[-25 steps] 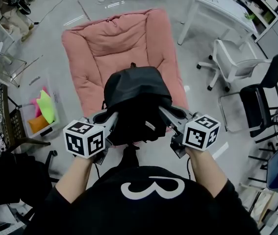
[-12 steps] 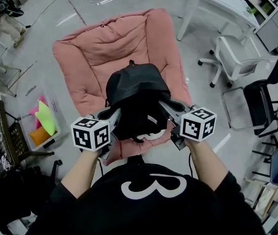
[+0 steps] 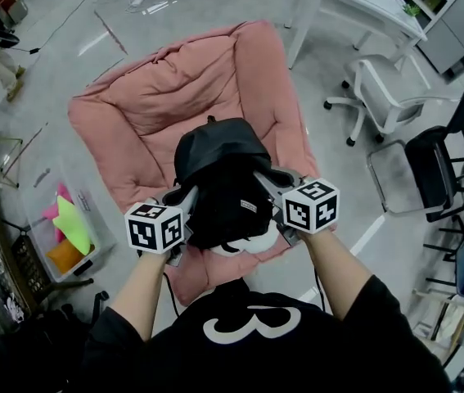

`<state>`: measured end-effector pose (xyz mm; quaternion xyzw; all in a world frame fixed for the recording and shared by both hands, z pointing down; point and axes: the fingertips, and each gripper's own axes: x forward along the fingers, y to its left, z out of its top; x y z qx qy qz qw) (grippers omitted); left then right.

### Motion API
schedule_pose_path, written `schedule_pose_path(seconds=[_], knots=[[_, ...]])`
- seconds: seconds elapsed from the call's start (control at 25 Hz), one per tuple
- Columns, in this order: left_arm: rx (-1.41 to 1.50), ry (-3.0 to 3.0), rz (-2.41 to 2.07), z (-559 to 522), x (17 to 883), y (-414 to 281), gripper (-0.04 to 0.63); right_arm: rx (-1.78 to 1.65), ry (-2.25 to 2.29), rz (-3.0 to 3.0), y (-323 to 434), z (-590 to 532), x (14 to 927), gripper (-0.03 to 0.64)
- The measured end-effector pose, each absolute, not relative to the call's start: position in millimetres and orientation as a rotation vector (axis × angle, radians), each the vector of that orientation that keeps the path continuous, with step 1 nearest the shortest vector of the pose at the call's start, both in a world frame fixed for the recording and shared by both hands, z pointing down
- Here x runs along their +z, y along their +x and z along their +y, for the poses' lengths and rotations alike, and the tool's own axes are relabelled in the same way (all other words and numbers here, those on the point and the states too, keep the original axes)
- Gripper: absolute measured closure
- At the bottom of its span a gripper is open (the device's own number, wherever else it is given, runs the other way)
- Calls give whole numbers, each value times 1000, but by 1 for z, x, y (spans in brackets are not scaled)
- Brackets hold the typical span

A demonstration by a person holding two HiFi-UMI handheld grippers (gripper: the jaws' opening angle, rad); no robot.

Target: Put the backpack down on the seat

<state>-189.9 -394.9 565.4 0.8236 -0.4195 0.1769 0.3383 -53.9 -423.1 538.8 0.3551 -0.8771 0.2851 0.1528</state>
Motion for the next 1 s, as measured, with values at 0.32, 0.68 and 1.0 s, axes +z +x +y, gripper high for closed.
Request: schedule_pose_path(seconds=[0.32,0.68,1.0], knots=[[542,2131,-1147,-437,601,-201,580,737,1063,-2427,-64,-473,585,587],[574,2118,-1147,-462,627,-216,578,729,1136,-2363,-72,-498,613,540],[551,2048,-1187,-456,638,-221,320,878,1199,-2359,-40,-484,619,344]])
